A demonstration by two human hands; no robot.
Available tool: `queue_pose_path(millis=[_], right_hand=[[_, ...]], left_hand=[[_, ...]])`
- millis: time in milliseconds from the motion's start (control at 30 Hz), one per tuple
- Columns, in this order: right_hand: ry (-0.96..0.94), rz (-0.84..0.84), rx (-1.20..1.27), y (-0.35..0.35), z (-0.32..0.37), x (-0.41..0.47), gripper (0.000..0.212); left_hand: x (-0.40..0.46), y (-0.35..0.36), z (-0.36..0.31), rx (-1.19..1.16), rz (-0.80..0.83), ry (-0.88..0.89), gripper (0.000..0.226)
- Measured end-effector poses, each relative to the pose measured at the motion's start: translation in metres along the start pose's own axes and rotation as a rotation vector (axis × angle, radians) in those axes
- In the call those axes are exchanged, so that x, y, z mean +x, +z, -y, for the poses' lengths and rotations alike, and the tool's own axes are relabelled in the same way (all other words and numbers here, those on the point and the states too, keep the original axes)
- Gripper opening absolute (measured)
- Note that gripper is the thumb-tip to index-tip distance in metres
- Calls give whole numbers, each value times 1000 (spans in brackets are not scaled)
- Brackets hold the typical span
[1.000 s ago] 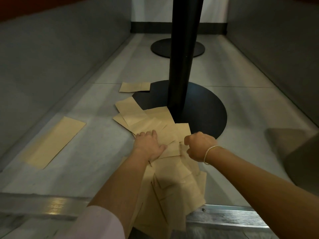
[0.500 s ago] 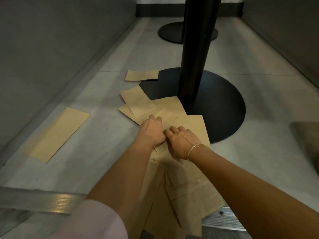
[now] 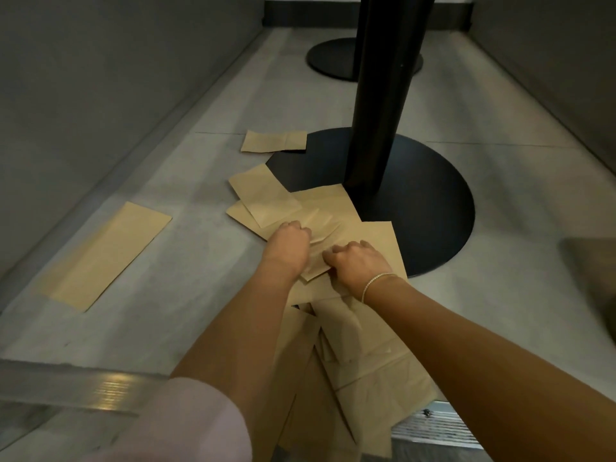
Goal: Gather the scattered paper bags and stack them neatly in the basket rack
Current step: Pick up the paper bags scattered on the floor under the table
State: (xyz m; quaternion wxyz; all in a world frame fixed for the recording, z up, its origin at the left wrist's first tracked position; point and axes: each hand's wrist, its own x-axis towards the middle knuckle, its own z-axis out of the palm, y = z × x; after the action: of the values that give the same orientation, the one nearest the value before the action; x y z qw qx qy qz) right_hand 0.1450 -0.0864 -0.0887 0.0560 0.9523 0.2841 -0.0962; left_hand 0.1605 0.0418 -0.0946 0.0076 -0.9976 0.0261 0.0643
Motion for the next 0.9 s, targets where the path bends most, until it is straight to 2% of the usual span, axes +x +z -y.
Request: queue_pose_path(millis=[167,333,433,600,900], right_hand=[[-3,-99,-132,-20,-6,-27,34],[34,-157,-174,-51,-27,-62,36],[108,-206,-161,-73,-39,-87,31],[251,-253,-167,-124,-68,-136,29],[577,-527,-87,-240,-137,-244,31]], left_hand=[[-8,-10,3,-73,6,-27,26],[-30,-31,-11,-115,-107,-78,25],[-40,-56,-24,-143,-178,-100,25],[-57,-109,-47,-146,-329,-35,17],[-87,-201,-103,-376,-454,120,16]])
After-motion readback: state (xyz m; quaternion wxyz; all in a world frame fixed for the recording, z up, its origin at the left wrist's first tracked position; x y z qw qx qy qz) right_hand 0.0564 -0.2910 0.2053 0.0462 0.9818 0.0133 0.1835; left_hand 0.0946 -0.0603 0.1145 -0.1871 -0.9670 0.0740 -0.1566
